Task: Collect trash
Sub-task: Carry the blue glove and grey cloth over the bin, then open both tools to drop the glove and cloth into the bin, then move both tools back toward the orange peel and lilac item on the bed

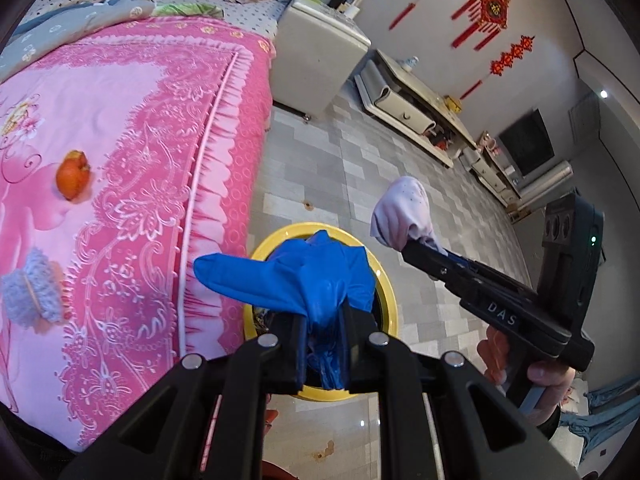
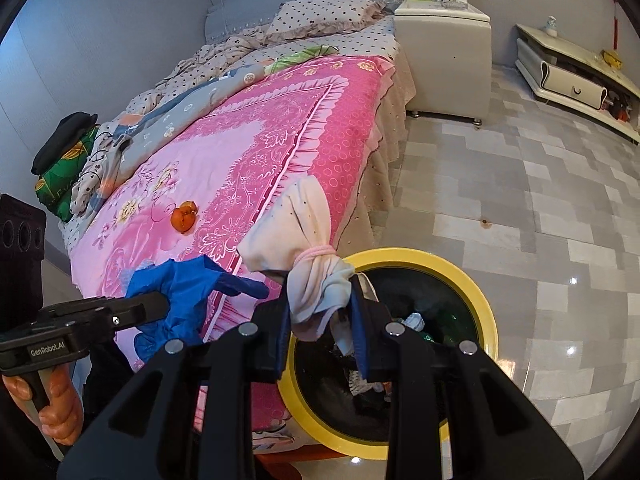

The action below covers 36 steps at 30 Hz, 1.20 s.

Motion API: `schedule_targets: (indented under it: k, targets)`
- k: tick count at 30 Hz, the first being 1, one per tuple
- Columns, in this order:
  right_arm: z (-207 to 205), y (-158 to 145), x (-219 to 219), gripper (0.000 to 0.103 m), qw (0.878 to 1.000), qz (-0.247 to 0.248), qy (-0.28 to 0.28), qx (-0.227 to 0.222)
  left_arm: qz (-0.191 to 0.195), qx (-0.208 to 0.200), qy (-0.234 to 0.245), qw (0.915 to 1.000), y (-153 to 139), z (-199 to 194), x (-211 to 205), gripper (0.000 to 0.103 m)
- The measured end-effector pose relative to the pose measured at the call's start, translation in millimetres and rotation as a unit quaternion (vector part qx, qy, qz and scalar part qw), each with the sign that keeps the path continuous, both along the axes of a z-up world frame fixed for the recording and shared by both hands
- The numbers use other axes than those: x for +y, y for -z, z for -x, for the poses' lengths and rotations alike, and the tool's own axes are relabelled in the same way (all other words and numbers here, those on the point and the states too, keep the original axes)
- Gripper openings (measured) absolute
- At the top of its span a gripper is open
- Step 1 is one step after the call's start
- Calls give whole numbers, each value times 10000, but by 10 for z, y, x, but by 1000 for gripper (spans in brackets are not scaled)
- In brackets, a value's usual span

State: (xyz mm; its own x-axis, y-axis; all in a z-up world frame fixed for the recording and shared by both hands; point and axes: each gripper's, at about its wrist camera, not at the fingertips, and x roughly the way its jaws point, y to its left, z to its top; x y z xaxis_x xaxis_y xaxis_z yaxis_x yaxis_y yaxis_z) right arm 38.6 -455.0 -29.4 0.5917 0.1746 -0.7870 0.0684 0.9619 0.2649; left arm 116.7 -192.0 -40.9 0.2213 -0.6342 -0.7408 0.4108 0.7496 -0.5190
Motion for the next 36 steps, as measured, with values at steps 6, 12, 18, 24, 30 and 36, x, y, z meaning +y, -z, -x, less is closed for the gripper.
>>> schedule_targets:
  k: [6,12,18,24,30,36]
  targets:
    - [35,196,-191,26,9996,-96,185,197,-187,181,242,9994,225,30,-218,11]
    - [30,413,-343,26,9986,-213,298,393,-353,271,394,9982,352,35,-377,11]
    - [42,456,-456,31,9977,-346,439,383,-374,178,582,9974,353,76,-489,16]
    - [60,417,-585,35,9965,-325,704,320,-369,172,550,9977,358,86,-448,47]
    - [57,359,-699,53,9951,-211,932,255,-413,127,421,9982,348,51,-328,70]
    - [-49,369,-582,71,9964,-197,781,279,-493,88,194,9986,354,-15,-83,75]
